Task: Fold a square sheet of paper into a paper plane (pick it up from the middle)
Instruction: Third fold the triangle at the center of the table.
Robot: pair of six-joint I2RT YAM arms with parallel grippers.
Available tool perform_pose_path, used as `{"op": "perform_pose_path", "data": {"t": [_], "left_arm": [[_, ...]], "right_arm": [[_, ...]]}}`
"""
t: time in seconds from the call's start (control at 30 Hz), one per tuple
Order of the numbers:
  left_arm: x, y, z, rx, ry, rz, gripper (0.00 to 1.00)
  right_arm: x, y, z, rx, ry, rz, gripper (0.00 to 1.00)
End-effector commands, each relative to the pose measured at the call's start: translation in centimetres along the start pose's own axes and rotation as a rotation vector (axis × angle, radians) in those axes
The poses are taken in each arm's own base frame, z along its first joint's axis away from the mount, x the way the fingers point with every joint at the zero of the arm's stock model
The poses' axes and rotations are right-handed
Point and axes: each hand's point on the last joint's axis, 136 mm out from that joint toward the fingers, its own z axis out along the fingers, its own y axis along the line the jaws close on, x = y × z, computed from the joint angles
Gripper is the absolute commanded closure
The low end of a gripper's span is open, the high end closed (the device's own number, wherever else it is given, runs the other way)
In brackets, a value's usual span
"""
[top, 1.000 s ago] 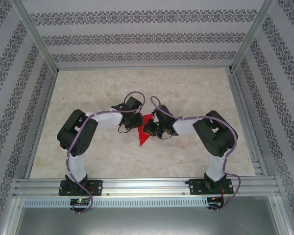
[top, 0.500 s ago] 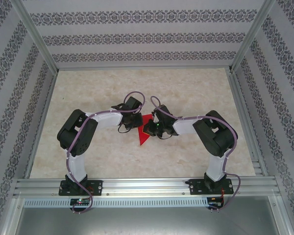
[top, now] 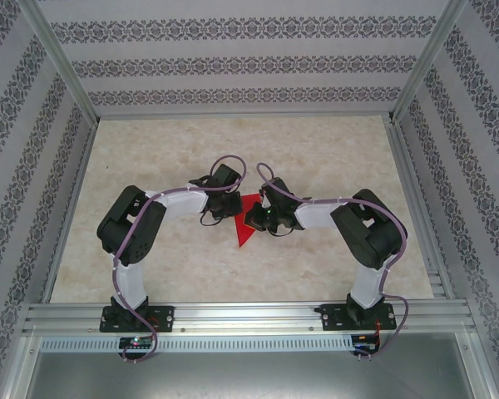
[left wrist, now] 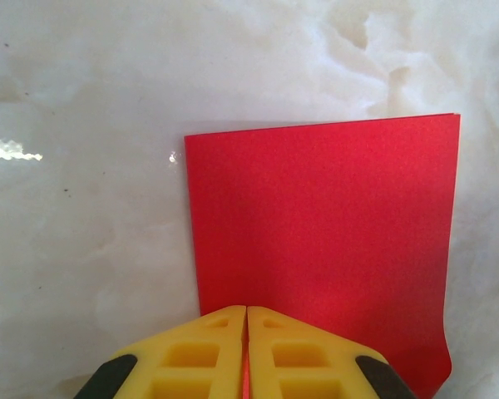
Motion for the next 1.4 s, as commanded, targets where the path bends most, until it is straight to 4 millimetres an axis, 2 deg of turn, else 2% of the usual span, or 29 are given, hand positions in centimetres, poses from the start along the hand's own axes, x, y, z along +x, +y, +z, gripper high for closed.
{"op": "perform_pose_path", "data": {"t": [0.0, 0.27, 0.43, 0.57, 0.67, 0.8, 0.93, 1.1, 1.23, 1.37], "left_arm": [[1.6, 1.6, 1.3, -0.045, 0.066, -0.005, 0.90], [1.2, 1.0, 0.8, -0.033, 0.058, 0.001, 0.90], [-0.4, 0.1, -1.4, -0.015, 0.004, -0.003, 0.85], [-1.7, 1.2, -3.8, -0.020, -0.057, -0.052, 0.81], [-1.9, 2.5, -4.9, -0.020, -0.081, -0.094, 0.81], [-1.3, 3.4, -5.6, -0.004, -0.084, -0.116, 0.81], [-0.5, 2.8, -5.7, 0.049, -0.062, -0.109, 0.81], [0.5, 1.1, -5.6, 0.137, -0.025, -0.077, 0.82], [1.5, -0.3, -5.3, 0.190, 0.001, -0.060, 0.86], [2.2, -0.3, -4.9, 0.192, 0.010, -0.065, 0.88]], "right_arm": [[-0.3, -0.3, 0.4, 0.015, -0.006, -0.012, 0.95], [-0.1, -1.5, 0.9, 0.056, 0.002, -0.006, 0.94], [0.2, -2.2, 1.2, 0.077, 0.011, 0.005, 0.84], [0.3, -2.5, 1.2, 0.082, 0.014, 0.010, 0.73], [0.3, -2.4, 1.2, 0.081, 0.013, 0.012, 0.68], [0.2, -2.5, 1.2, 0.079, 0.012, 0.014, 0.65], [0.2, -2.5, 1.0, 0.071, 0.007, 0.013, 0.58], [0.2, -2.6, 0.9, 0.067, 0.004, 0.015, 0.56], [0.2, -2.4, 0.9, 0.056, 0.003, 0.013, 0.65], [0.3, -2.5, 0.9, 0.055, 0.005, 0.013, 0.70]]}}
